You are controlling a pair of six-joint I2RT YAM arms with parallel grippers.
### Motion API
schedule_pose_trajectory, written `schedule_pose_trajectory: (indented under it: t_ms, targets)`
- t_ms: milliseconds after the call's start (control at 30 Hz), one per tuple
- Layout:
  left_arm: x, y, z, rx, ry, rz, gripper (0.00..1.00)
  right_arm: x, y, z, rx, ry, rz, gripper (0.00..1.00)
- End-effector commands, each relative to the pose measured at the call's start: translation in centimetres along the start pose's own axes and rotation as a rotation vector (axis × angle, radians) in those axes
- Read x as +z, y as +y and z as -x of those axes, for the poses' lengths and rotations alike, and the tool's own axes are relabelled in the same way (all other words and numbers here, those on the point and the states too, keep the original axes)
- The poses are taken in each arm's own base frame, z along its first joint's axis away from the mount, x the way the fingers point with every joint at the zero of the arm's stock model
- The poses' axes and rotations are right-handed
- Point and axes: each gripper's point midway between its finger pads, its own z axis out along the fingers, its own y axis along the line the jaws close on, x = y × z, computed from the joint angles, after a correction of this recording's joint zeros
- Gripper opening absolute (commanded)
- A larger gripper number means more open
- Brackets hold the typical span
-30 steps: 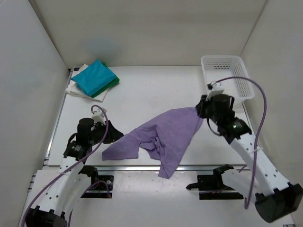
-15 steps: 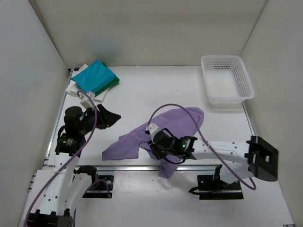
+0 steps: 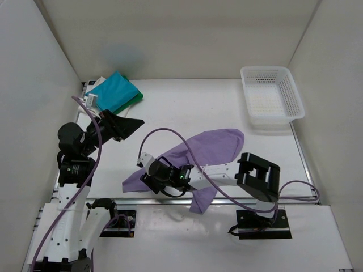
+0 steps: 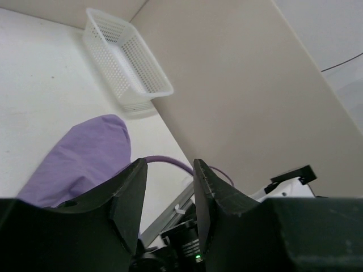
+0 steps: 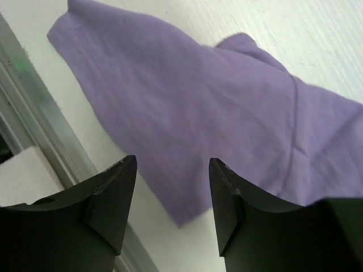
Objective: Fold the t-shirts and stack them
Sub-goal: Flatten out the tshirt
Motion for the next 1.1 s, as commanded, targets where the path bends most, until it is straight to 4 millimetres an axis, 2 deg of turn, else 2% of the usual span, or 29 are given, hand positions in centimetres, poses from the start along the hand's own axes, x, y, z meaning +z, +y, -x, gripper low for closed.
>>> schedule_pose_trajectory:
  t_ms: [0, 133, 333, 433, 467, 533, 567, 633, 667, 733, 767, 800, 833, 933, 1000, 1033, 1067]
  targets:
    - [-0.6, -1.5, 0.2, 0.008, -0.015, -0.054, 0.49, 1.7, 0.4, 2.9, -0.017, -0.087, 0.001, 0.52]
    - [-0.5, -1.3, 0.2, 0.019, -0.012, -0.035, 0.5, 2.8, 0.9, 2.6, -0.021, -0.074, 0.009, 0.56]
    - [-0.2, -0.6, 0.0, 0.029, 0.004, -0.024, 0.5, 3.0, 2.8, 1.6, -0.008, -0.068, 0.059, 0.6]
    - [-0.2, 0.0, -0.2, 0.024, 0.006, -0.012, 0.5, 4.0, 2.3, 0.5, -0.01, -0.025, 0.034, 0.59]
    - [-0.2, 0.4, -0.1, 0.02, 0.001, 0.001, 0.5, 4.3, 2.2, 0.0, -0.011, -0.013, 0.032, 0.57]
    - [-0.2, 1.1, -0.1, 0.039, 0.0, 0.03, 0.5, 4.5, 1.3, -1.2, 0.011, 0.003, 0.001, 0.44]
    - [-0.2, 1.6, -0.4, 0.029, 0.012, 0.051, 0.5, 4.3, 1.0, -0.7, 0.029, -0.016, -0.001, 0.4]
    - [-0.3, 2.2, -0.6, 0.038, 0.016, 0.061, 0.49, 3.7, 0.0, -1.6, 0.054, -0.017, -0.019, 0.2]
    - [-0.3, 2.7, -0.6, 0.034, 0.014, 0.075, 0.49, 3.0, -0.8, -1.3, 0.064, -0.032, -0.037, 0.11]
    - [-0.3, 2.9, -1.1, 0.031, 0.029, 0.068, 0.5, 1.2, -1.8, -0.4, 0.082, -0.06, -0.063, 0.02]
    - [-0.1, 3.2, -1.0, 0.038, 0.029, 0.079, 0.5, -0.2, -2.1, 1.0, 0.08, -0.102, -0.068, 0.01]
    - [-0.2, 3.5, -0.9, 0.045, 0.024, 0.095, 0.5, -2.0, -2.8, 2.4, 0.081, -0.142, -0.096, 0.0]
    - [-0.2, 3.9, -0.9, 0.044, 0.025, 0.107, 0.51, -3.0, -3.6, 2.8, 0.077, -0.156, -0.119, 0.0]
    - [-0.2, 5.1, -1.1, 0.058, 0.025, 0.146, 0.51, -7.8, -6.1, 5.4, 0.075, -0.211, -0.175, 0.0]
    - [-0.1, 6.5, -1.9, 0.046, 0.028, 0.177, 0.54, -11.9, -9.3, 8.1, 0.118, -0.285, -0.218, 0.0]
    - [-0.2, 7.5, -2.7, 0.03, 0.042, 0.197, 0.55, -12.9, -9.8, 8.9, 0.123, -0.293, -0.213, 0.0]
    - [-0.2, 8.5, -3.7, 0.014, 0.053, 0.211, 0.55, -14.9, -11.2, 11.0, 0.149, -0.353, -0.217, 0.0]
